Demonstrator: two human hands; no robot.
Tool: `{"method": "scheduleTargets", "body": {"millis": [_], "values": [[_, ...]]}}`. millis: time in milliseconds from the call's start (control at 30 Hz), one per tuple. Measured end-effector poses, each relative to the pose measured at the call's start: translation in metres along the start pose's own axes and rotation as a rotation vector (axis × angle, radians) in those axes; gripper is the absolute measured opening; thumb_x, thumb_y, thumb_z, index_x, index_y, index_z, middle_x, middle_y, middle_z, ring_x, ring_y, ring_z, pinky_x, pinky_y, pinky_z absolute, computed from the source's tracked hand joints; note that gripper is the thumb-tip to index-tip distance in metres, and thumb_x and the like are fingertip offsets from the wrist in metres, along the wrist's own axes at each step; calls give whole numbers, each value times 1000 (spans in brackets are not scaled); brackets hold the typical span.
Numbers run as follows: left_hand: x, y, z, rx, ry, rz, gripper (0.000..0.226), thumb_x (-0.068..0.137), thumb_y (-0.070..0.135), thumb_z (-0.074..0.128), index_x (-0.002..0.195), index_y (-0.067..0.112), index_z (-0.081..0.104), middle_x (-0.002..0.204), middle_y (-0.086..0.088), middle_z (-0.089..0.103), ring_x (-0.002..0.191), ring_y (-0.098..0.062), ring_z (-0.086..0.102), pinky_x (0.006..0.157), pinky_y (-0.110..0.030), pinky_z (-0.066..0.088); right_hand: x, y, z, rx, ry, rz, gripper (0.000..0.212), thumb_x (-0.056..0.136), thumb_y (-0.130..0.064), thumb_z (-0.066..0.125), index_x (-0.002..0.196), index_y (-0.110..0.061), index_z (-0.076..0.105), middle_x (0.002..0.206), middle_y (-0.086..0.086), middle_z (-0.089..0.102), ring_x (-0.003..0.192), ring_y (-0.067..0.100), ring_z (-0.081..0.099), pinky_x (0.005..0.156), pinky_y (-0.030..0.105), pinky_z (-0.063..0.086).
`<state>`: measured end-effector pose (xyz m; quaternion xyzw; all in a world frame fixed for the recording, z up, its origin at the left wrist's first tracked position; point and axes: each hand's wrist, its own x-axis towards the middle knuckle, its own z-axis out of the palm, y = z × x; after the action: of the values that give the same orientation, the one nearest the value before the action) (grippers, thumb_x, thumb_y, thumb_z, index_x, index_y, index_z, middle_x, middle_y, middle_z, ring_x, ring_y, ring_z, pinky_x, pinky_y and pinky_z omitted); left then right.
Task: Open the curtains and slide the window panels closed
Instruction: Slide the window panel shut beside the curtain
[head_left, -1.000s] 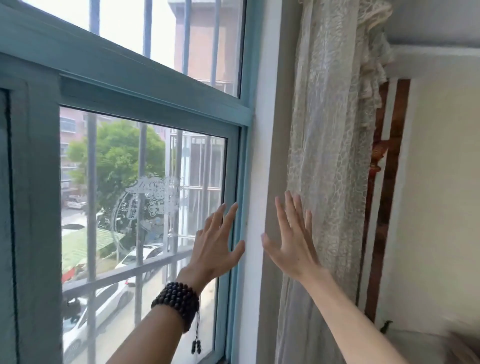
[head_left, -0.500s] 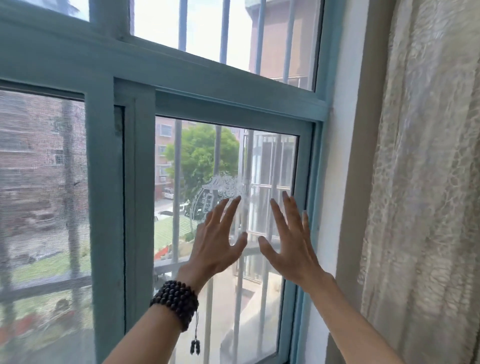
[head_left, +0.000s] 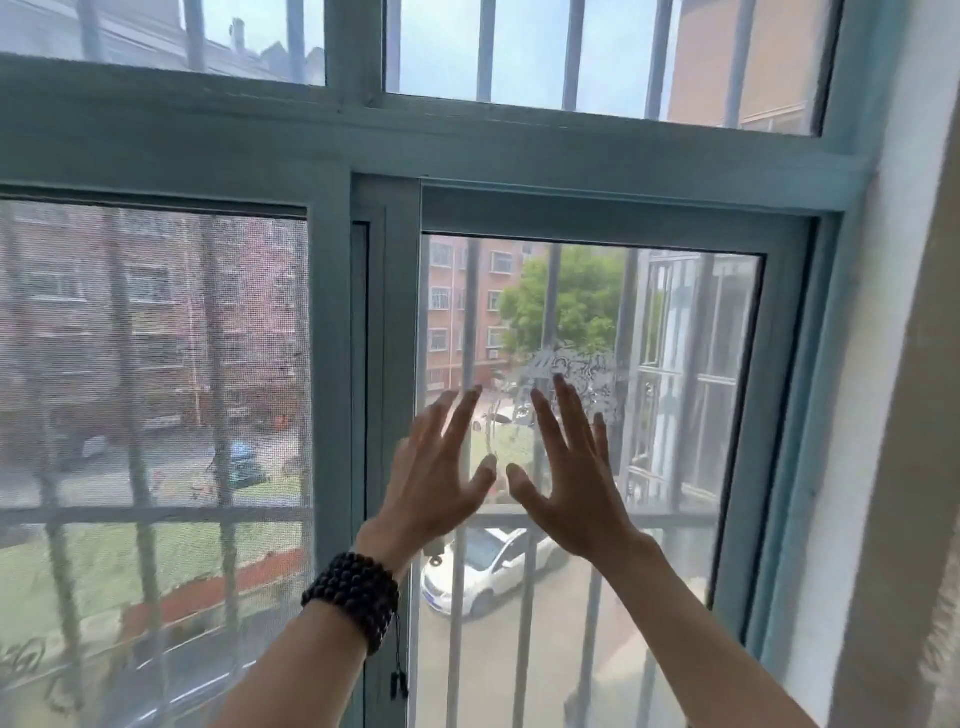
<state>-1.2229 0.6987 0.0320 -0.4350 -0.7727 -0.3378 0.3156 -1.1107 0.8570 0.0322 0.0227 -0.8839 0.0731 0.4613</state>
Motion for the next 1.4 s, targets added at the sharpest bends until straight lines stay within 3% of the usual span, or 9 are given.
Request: {"method": "scheduleTargets", "body": {"millis": [167,367,467,600,900,1033,1267,1400], "values": [[-20,-17,-14,76,59,-63,87,90,42,61,159,32,11,161,-9,25,142,-26,32,108,-45,32,16,-6,29,87,-54,-89,86,93,-56,44,164,-19,12,172,4,-9,158,19,-10,125,56,-7],[-51,-37,-17,87,30,-204,89,93,49,55,158,41,-5,169,0,5,153,-11,-3,120,-40,4,40,-11,68,47,-182,-247,85,91,-58,40,164,-22,16,172,5,-7,159,22,-7,126,58,-1],[-63,-43,-11,73,10,-275,89,88,61,44,158,40,-8,169,4,0,154,-14,0,119,-41,8,43,-8,82,17,-235,-280,82,89,-53,41,163,-24,22,172,8,-2,159,25,-2,123,64,8],[-81,-50,2,23,3,-343,92,86,67,43,156,42,-13,169,7,-2,154,-13,-1,116,-40,6,49,-2,90,-12,-244,-292,81,89,-47,49,163,-27,22,173,8,0,159,29,2,123,65,7],[-108,-64,15,-37,-70,-394,101,73,95,15,153,45,-22,169,6,-6,153,-13,3,115,-40,10,70,-2,76,-143,-247,-347,86,89,-32,68,163,-25,24,172,12,1,158,33,6,121,69,12],[-102,-62,15,-39,-55,-395,94,82,71,34,156,39,-14,169,1,1,154,-16,8,121,-44,22,80,-9,69,-176,-221,-394,86,86,-25,72,161,-23,29,171,16,1,158,37,4,120,70,10],[-92,-50,14,-106,-39,-470,99,92,43,61,158,33,-11,169,4,1,154,-14,3,116,-31,7,96,-26,69,-301,-182,-609,89,76,-20,78,157,-23,40,169,22,11,156,42,2,120,72,10],[-94,-50,6,-108,-45,-519,97,92,39,63,160,29,-5,168,5,8,152,-17,14,117,-32,11,111,-28,68,-496,-223,-641,88,86,-33,67,162,-34,23,170,14,-10,153,42,-20,119,70,-9]]}}
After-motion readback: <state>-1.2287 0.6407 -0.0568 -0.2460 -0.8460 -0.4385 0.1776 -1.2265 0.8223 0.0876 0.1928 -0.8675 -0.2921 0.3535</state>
